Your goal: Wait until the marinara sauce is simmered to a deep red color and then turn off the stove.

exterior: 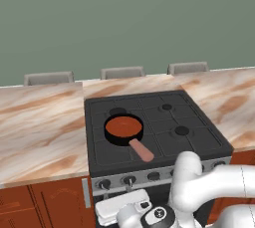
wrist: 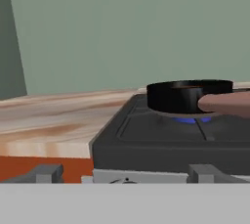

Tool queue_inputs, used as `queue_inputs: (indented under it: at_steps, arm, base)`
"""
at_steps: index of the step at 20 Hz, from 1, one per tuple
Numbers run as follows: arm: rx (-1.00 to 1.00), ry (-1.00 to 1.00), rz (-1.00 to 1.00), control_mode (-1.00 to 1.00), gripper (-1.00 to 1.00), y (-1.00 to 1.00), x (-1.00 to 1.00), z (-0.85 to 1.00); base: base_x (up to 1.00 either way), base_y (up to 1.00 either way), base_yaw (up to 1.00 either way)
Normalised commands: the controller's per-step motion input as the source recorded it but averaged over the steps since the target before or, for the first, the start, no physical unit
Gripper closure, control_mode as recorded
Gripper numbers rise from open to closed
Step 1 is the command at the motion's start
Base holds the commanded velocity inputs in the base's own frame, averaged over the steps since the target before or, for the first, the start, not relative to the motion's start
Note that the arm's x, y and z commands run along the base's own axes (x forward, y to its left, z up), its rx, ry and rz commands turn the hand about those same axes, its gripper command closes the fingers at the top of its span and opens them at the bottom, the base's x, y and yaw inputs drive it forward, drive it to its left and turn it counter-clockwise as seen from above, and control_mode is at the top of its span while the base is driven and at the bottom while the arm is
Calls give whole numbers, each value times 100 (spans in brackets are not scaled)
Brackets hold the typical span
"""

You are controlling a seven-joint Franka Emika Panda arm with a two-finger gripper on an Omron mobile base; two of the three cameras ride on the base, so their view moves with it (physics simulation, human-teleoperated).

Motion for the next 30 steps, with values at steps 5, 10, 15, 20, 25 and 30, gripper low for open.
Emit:
queue_inputs:
  at_steps: [5, 10, 15, 20, 25, 30]
  arm:
    - [7, 0, -16, -100, -100, 5, 11, -9]
    - [3, 0, -10, -100, -100, 0, 27, -11]
    - [0, 0, 0, -100, -100, 0, 4, -15]
    - [0, -2, 0, -100, -100, 0, 1, -17]
    - [0, -2, 0, -100, -100, 0, 20, -12]
    - [0, 0, 0, -100, -100, 0, 32, -21]
  base:
    - [0, 0, 0]
    - [0, 0, 0]
    - [0, 0, 0]
    - [0, 0, 0]
    - [0, 0, 0]
    - [0, 0, 0]
